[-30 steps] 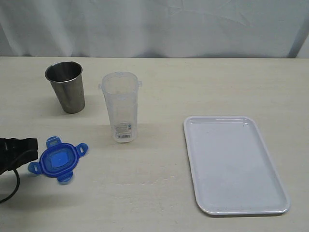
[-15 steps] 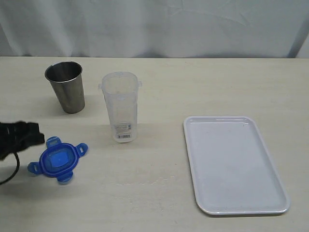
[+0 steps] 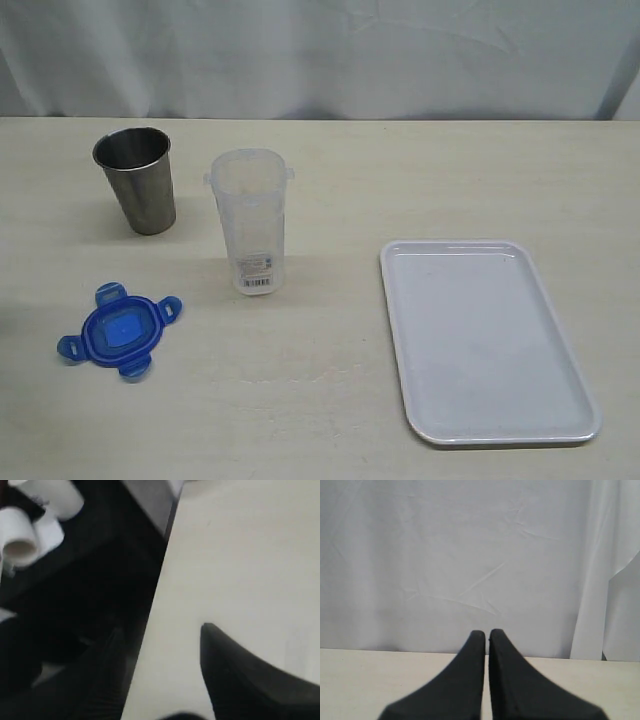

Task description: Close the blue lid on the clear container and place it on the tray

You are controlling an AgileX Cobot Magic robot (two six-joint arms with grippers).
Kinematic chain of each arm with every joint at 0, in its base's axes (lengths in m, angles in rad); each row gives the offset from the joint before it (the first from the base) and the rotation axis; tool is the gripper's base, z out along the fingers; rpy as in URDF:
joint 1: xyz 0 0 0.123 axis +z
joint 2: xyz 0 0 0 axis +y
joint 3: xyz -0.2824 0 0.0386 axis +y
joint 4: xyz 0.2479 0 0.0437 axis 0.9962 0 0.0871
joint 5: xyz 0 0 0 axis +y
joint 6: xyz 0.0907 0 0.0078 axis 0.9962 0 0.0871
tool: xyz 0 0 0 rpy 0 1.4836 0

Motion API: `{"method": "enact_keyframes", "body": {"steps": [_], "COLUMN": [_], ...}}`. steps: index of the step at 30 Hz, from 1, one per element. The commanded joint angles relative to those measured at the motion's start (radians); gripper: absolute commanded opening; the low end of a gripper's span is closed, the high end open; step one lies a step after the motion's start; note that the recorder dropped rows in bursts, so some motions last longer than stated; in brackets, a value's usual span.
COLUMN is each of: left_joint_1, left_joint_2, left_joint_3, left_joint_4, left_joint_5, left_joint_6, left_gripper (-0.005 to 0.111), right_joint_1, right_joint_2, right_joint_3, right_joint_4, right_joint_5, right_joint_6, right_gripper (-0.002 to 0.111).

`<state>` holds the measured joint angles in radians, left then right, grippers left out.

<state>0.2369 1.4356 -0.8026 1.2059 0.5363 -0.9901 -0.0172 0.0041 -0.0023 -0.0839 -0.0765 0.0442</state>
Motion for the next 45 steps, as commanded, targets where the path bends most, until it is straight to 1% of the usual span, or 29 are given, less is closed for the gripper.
{"method": "enact_keyframes", "body": {"steps": [1,3,6,7,10,13,15,17,20,21,23,26,31,34,39,45], "left_joint_1": [0.033,0.036,0.031,0.027,0.025,0.025,0.025,0.025,0.025,0.025,0.025,0.025,0.025,0.025,0.015,-0.017], "left_joint_2": [0.082,0.094,0.086,0.08,0.062,0.059,0.059,0.059,0.059,0.059,0.059,0.064,0.114,0.143,0.193,0.251], "left_joint_3": [-0.179,-0.202,-0.124,-0.089,0.05,0.171,0.24,0.281,0.302,0.303,0.303,0.303,0.301,0.301,0.301,0.301], "left_joint_4": [-0.854,-1.119,-1.343,-1.381,-1.472,-1.524,-1.601,-1.718,-1.903,-1.941,-2.006,-2.04,-2.068,-2.123,-2.208,-2.424], "left_joint_5": [0.244,0.337,0.372,0.362,0.271,0.172,0.088,0.033,-0.029,-0.045,-0.09,-0.145,-0.157,-0.171,-0.179,-0.202], "left_joint_6": [0.67,0.829,0.918,0.934,0.979,0.99,1.057,1.156,1.301,1.332,1.379,1.38,1.395,1.465,1.53,1.721], "left_gripper": [0.045,0.045,0.046,0.046,0.046,0.046,0.046,0.046,0.046,0.046,0.046,0.046,0.046,0.046,0.046,0.046], "right_joint_1": [-0.003,-0.003,-0.003,-0.003,-0.003,-0.003,-0.003,-0.003,-0.003,-0.003,-0.003,-0.003,-0.003,-0.003,-0.003,-0.003], "right_joint_2": [-0.004,-0.004,-0.004,-0.004,-0.004,-0.004,-0.004,-0.004,-0.004,-0.004,-0.004,-0.004,-0.004,-0.004,-0.004,-0.004], "right_joint_3": [0.002,0.002,0.002,0.002,0.002,0.002,0.002,0.002,0.002,0.002,0.002,0.002,0.002,0.002,0.002,0.002], "right_joint_4": [0.002,0.002,0.002,0.002,0.002,0.002,0.002,0.002,0.002,0.002,0.002,0.002,0.002,0.002,0.002,0.002], "right_joint_5": [0.006,0.006,0.006,0.006,0.006,0.006,0.021,0.04,0.058,0.058,0.058,0.058,0.058,0.057,0.057,0.057], "right_joint_6": [0.001,0.001,0.001,0.001,0.001,0.001,0.002,0.002,0.002,0.002,0.002,0.002,0.002,0.004,0.004,0.004], "right_gripper": [0.004,0.004,0.004,0.004,0.004,0.004,0.004,0.004,0.004,0.004,0.004,0.004,0.004,0.004,0.004,0.004]}}
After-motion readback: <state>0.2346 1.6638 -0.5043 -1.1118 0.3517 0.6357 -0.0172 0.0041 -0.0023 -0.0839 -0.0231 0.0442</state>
